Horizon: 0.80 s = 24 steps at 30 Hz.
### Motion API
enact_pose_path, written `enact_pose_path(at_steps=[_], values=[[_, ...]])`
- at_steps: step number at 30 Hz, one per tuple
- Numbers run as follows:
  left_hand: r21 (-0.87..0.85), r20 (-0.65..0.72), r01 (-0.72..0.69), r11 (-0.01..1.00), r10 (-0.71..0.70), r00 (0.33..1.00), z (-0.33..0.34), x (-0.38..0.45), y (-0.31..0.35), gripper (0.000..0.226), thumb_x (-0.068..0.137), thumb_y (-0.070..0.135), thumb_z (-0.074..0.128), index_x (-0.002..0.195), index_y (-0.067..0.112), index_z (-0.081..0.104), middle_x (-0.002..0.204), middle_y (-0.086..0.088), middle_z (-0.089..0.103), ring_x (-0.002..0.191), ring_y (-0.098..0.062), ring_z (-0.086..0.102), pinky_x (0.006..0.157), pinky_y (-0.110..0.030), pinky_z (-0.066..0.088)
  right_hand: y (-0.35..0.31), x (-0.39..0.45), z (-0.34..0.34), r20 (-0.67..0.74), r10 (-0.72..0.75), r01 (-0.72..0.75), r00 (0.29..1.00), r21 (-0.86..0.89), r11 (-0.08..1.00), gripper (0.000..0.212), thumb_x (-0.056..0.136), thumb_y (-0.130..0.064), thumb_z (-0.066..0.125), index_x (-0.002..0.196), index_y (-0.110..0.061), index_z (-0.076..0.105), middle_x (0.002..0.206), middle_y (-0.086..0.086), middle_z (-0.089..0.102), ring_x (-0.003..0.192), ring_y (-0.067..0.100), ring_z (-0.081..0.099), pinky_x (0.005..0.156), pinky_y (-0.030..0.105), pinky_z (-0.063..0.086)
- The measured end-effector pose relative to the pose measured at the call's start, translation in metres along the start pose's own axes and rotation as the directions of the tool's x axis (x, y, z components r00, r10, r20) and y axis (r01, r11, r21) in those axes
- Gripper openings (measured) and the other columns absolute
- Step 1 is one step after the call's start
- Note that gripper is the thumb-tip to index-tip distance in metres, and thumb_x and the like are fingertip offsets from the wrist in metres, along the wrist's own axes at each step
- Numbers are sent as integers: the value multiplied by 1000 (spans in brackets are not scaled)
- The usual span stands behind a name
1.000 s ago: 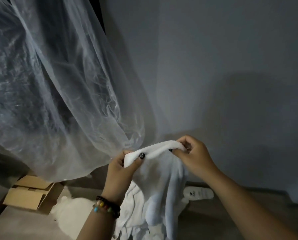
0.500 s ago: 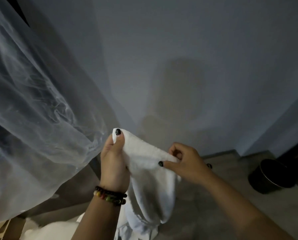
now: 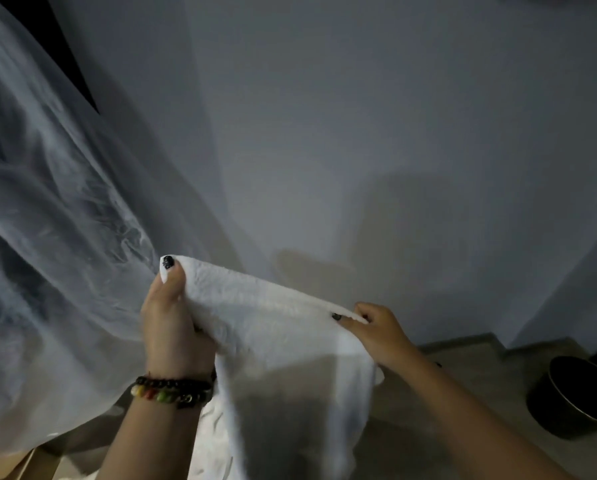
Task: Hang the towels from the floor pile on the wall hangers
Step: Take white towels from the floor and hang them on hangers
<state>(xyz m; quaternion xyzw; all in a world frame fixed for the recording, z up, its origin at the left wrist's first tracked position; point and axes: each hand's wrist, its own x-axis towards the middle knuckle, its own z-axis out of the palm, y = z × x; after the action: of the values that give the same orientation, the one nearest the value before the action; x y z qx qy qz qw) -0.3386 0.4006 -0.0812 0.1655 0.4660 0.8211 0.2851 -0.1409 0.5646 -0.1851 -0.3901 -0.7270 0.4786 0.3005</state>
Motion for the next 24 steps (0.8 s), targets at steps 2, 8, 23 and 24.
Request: enact_pose_path(at_steps=[2,8,23,24], values=[[32,-21,-64,997,64,998,8,-4,5,39,82,49,63,96,15,56,97,-14,54,90,-29,53,82,-45,45,-18,14,-11,6,-42,41,999,44,998,47,82,-26,74,59,-18,34,49,-11,28,49,7,27,50,25,23],[250,-7,-343,906,356,935,65,-35,-5,35,101,32,47,76,7,51,67,-5,43,59,-12,41,53,-23,39,-82,26,-73,-16,-225,225,974,89,970,30,75,-15,80,67,-16,52,52,-12,51,48,2,41,45,15,33],[652,134,-478,588,532,836,219,-79,-147,35,100,34,33,68,22,36,60,13,47,51,-2,40,51,-20,31,-58,18,-205,256,-331,255,908,288,923,30,76,-39,76,65,-17,59,53,6,38,51,14,27,47,21,22],[594,66,-444,670,510,858,228,-80,-150,39,101,31,34,67,13,38,58,9,46,51,-3,40,51,-19,33,-49,19,-212,232,-303,238,924,271,933,35,81,-43,72,63,-17,57,54,5,38,50,14,27,47,21,22]])
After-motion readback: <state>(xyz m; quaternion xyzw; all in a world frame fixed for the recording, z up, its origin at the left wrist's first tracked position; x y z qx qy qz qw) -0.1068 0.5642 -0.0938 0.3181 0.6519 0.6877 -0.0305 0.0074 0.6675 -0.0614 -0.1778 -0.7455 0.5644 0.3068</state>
